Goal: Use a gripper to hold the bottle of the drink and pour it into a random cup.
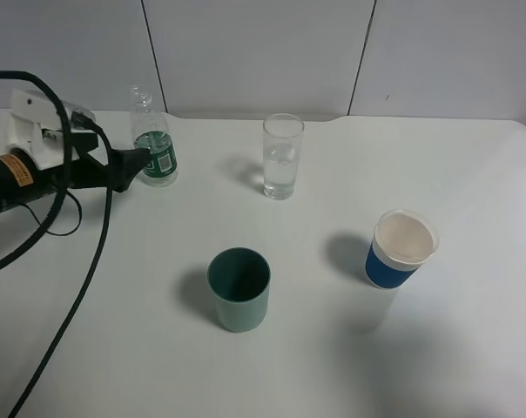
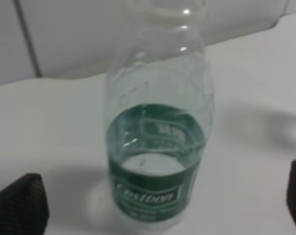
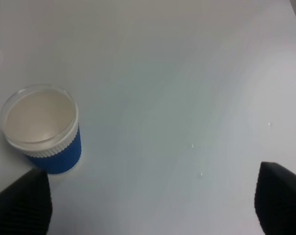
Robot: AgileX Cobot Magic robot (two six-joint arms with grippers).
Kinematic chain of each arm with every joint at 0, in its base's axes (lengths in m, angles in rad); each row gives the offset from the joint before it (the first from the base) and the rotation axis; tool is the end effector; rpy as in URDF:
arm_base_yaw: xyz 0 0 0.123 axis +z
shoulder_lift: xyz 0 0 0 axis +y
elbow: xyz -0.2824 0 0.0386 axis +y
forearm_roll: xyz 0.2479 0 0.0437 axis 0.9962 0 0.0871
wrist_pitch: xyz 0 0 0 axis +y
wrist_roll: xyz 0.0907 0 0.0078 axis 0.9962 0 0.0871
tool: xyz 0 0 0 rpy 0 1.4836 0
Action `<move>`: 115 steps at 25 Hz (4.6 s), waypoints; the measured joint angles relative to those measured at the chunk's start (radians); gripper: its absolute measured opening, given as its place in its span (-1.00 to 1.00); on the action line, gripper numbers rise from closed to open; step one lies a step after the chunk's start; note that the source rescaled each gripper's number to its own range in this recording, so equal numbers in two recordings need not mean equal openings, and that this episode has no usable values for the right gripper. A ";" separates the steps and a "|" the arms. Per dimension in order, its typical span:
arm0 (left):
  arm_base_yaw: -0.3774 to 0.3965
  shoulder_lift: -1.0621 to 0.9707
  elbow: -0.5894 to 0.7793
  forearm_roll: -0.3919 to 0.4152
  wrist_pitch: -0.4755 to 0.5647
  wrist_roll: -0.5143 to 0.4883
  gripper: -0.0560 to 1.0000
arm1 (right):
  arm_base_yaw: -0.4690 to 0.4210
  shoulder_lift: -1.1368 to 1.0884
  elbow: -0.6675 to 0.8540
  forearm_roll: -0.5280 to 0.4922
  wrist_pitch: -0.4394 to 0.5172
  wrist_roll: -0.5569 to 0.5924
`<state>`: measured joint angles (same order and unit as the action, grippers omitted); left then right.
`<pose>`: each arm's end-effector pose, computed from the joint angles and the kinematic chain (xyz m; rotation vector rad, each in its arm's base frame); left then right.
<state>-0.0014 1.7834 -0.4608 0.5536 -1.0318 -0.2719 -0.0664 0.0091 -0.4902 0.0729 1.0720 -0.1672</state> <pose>0.2786 -0.0414 0.1390 0.3585 1.8014 -0.4078 -0.0026 0.0060 0.2738 -0.1075 2.0699 -0.0555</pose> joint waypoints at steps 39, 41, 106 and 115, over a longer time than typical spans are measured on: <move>0.000 -1.330 -0.169 -0.429 1.727 0.165 0.98 | 0.000 0.000 0.000 0.000 0.000 0.000; 0.000 -1.368 -0.169 -0.435 1.767 0.168 0.98 | 0.000 0.000 0.000 0.000 0.000 0.000; 0.059 -1.789 -0.050 -0.529 2.090 0.239 0.99 | 0.000 0.000 0.000 0.000 0.000 0.000; 0.059 -1.789 -0.050 -0.529 2.090 0.240 0.99 | 0.000 0.000 0.000 0.000 0.000 0.000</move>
<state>0.0581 -0.0051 -0.5111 0.0243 1.0583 -0.0316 -0.0664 0.0091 -0.4902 0.0729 1.0720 -0.1672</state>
